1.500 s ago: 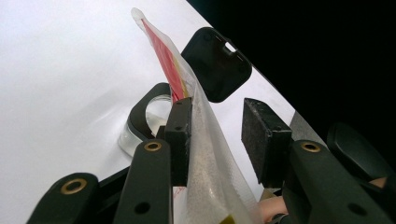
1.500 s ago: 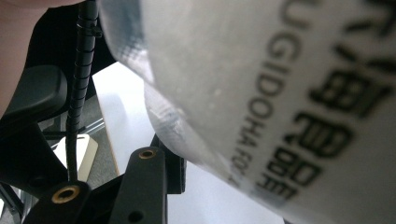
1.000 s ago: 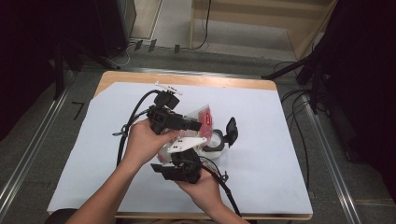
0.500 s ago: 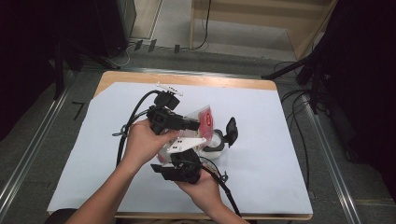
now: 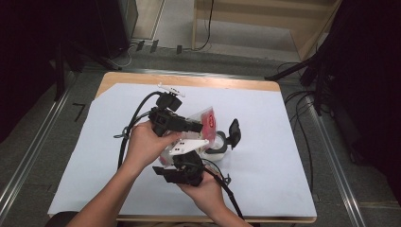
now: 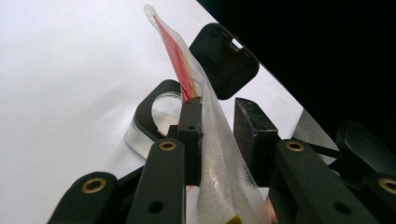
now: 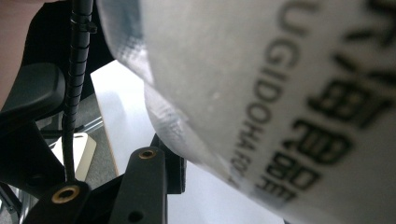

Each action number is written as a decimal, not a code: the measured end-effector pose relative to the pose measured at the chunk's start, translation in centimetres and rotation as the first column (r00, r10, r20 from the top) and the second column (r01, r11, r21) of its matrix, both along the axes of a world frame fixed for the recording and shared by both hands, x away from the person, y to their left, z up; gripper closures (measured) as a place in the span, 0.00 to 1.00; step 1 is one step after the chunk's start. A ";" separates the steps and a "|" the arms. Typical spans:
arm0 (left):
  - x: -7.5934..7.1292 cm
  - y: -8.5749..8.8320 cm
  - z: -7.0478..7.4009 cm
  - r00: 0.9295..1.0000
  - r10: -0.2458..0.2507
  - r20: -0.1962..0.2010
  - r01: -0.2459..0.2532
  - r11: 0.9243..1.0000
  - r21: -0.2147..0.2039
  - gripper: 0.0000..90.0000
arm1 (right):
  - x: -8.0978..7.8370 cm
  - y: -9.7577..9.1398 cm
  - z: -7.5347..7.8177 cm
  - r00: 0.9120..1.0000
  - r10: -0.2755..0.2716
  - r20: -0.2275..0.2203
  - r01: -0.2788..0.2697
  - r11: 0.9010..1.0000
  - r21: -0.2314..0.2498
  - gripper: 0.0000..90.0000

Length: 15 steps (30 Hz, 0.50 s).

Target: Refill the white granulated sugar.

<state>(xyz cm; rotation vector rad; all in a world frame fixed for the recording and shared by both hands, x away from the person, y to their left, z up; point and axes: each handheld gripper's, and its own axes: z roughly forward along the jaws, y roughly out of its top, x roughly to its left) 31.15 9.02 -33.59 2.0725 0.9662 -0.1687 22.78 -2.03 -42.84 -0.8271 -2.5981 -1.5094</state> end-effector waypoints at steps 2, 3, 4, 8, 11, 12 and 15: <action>0.0 0.0 0.0 1.000 0.002 -0.005 -0.002 1.000 -0.005 0.82 | 0.0 0.0 0.0 1.000 0.001 -0.001 -0.001 1.000 0.000 0.71; 0.1 0.1 0.0 1.000 0.001 -0.011 -0.001 1.000 -0.007 0.82 | 0.0 0.0 0.0 1.000 0.001 0.000 -0.001 1.000 0.000 0.71; 0.1 0.1 0.0 1.000 0.006 -0.016 -0.007 1.000 -0.005 0.82 | 0.0 0.0 0.1 1.000 0.001 0.000 -0.001 1.000 0.000 0.71; 0.2 0.2 -0.1 1.000 0.010 -0.024 -0.010 1.000 -0.012 0.82 | 0.0 0.0 0.1 1.000 0.000 0.000 0.000 1.000 -0.007 0.71; 0.2 0.2 -0.1 1.000 0.010 -0.027 -0.010 1.000 -0.014 0.81 | 0.0 0.0 0.1 1.000 0.001 0.002 -0.001 1.000 -0.007 0.71; 0.3 0.2 -0.1 1.000 0.011 -0.026 -0.011 1.000 -0.018 0.81 | 0.0 0.0 0.1 1.000 0.001 0.002 -0.001 1.000 -0.007 0.71; 0.4 0.3 -0.2 0.999 0.008 -0.032 -0.008 1.000 -0.015 0.81 | 0.0 0.0 0.1 1.000 0.002 0.002 -0.002 1.000 -0.008 0.71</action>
